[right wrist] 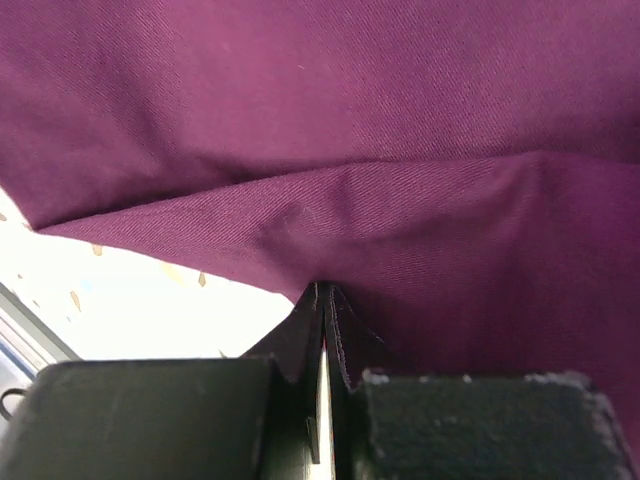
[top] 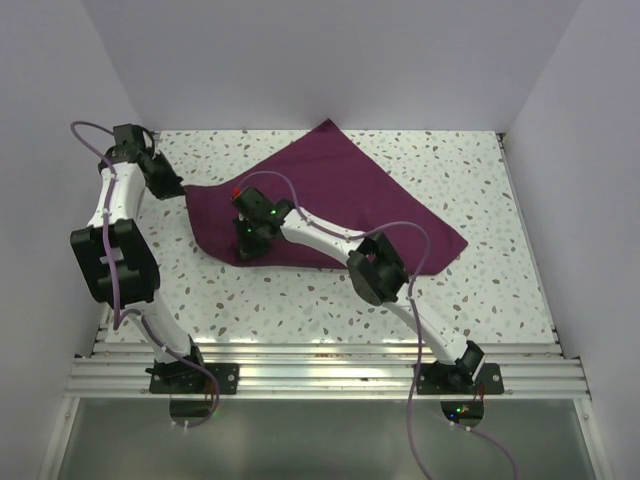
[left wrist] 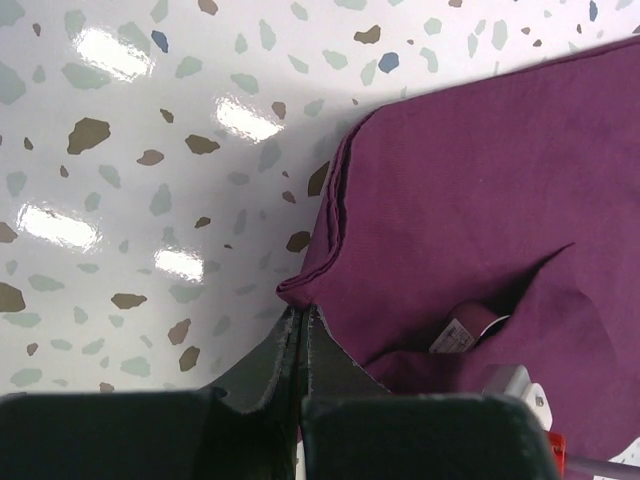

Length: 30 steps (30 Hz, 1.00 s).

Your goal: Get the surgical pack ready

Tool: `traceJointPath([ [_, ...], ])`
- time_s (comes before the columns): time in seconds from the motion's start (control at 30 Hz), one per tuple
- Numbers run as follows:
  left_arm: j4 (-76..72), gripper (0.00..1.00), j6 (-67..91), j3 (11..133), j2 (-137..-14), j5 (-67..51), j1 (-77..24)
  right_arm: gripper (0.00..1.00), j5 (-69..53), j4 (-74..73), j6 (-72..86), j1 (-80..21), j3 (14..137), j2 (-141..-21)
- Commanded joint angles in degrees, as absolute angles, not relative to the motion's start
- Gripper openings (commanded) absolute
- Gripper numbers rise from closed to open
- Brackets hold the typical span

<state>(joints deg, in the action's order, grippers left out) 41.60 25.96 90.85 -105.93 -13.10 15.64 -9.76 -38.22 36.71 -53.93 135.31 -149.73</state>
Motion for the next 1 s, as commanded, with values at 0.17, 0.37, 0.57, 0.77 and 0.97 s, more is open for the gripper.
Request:
traceJointPath([
  [0.17, 41.7, 0.0, 26.1, 89.9, -101.3, -13.2, 14.8, 0.0, -7.7, -41.6, 35.9, -45.9, 137.8, -133.3],
  [0.37, 42.9, 0.0, 25.5, 90.4, -100.3, -12.4, 14.0, 0.0, 1.4, -44.4, 27.3, -34.0, 112.8, -113.0],
  [0.57, 43.4, 0.0, 26.9, 91.4, -100.4, -12.0, 11.0, 0.0, 2.7, -44.0, 22.0, -26.0, 89.3, -99.8],
  [0.77, 43.9, 0.0, 29.5, 94.0, -101.7, -11.9, 8.4, 0.0, 0.1, -38.4, 20.9, -24.7, 76.3, -98.9],
  [0.97, 45.5, 0.0, 30.1, 95.0, -101.5, -12.0, 7.4, 0.0, 0.4, -34.6, 20.4, -24.2, 72.2, -103.1],
])
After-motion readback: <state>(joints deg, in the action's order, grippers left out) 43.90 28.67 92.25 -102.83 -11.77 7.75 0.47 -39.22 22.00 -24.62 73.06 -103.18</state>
